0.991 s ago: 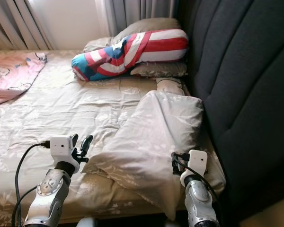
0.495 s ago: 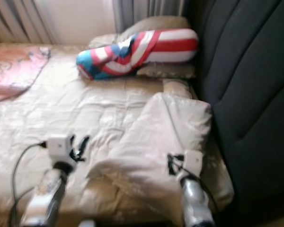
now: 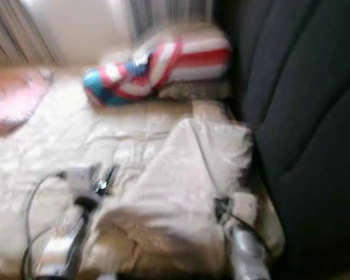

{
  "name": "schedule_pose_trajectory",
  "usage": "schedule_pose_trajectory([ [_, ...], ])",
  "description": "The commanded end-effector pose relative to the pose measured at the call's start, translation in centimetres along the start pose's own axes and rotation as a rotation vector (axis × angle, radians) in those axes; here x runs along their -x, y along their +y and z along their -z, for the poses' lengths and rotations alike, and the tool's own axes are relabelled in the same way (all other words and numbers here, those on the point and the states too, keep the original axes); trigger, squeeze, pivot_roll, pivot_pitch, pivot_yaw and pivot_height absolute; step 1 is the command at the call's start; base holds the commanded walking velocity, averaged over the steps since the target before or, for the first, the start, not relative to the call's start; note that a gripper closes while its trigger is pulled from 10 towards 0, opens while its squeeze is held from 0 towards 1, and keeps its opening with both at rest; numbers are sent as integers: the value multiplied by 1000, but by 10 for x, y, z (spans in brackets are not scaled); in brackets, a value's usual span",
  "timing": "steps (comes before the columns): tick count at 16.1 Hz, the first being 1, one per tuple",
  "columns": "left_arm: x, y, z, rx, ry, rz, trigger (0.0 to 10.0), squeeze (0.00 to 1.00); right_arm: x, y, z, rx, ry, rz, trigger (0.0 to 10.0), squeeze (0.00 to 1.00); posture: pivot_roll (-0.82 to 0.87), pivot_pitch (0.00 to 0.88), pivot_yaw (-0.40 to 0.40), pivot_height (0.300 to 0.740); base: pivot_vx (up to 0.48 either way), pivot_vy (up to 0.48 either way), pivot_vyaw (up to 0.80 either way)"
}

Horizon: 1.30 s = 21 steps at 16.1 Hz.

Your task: Clean up the room

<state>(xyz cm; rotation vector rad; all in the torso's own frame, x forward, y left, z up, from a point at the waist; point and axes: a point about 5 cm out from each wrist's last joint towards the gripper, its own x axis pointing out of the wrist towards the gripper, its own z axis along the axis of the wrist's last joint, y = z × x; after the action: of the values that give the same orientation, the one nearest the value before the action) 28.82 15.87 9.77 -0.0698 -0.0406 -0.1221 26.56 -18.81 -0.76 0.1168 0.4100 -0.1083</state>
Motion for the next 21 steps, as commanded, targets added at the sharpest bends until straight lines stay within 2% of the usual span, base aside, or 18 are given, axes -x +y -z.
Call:
schedule_pose_trajectory([
  [1, 5, 13, 1, -18, 13, -41, 10000, 0, -4, 9, -4, -10, -3, 5, 10000, 0, -28, 34, -30, 644, 0, 0, 0],
  [3, 5, 13, 1, -19, 14, -40, 10000, 0, -3, 8, -1, -51, 14, 17, 10000, 0, -28, 36, -28, 644, 0, 0, 0],
  [4, 5, 14, 1, -19, 15, -41, 10000, 0, -3, 8, 0, -62, 19, 14, 10000, 102, -28, 36, -28, 644, 0, 0, 0],
  [5, 6, 14, 1, -20, 17, -41, 10000, 0, -3, 8, 3, -91, 40, 8, 10000, 1000, -26, 40, -26, 644, 0, 0, 0],
  [7, 7, 16, 1, -23, 19, -42, 10000, 0, -3, 6, 7, -105, 95, 18, 10000, 1000, -25, 42, -24, 644, 0, 0, 0],
  [9, 7, 17, 1, -26, 22, -41, 10000, 0, -2, 6, 19, -100, 206, -10, 10000, 1000, -25, 43, -21, 644, 0, 0, 0],
  [10, 7, 17, 1, -29, 23, -40, 10000, 0, -1, 10, 24, -93, 255, -65, 10000, 655, -25, 43, -21, 644, 0, 0, 0],
  [11, 7, 17, 1, -29, 23, -38, 10000, 0, 0, 11, 27, -107, 273, -92, 10000, 0, -22, 44, -19, 644, 0, 0, 0],
  [14, 7, 17, 1, -32, 24, -38, 10000, 0, -1, 11, 27, -145, 291, -101, 10000, 0, -16, 46, -17, 644, 0, 0, 0],
  [16, 9, 18, 0, -36, 25, -39, 10000, 0, 0, 10, 33, -203, 368, -111, 10000, 0, -5, 47, -13, 644, 0, 0, 0],
  [21, 9, 21, -3, -48, 25, -38, 10000, 0, 4, 18, 45, -196, 452, -162, 10000, 0, 7, 32, 0, 644, 0, 0, 0],
])
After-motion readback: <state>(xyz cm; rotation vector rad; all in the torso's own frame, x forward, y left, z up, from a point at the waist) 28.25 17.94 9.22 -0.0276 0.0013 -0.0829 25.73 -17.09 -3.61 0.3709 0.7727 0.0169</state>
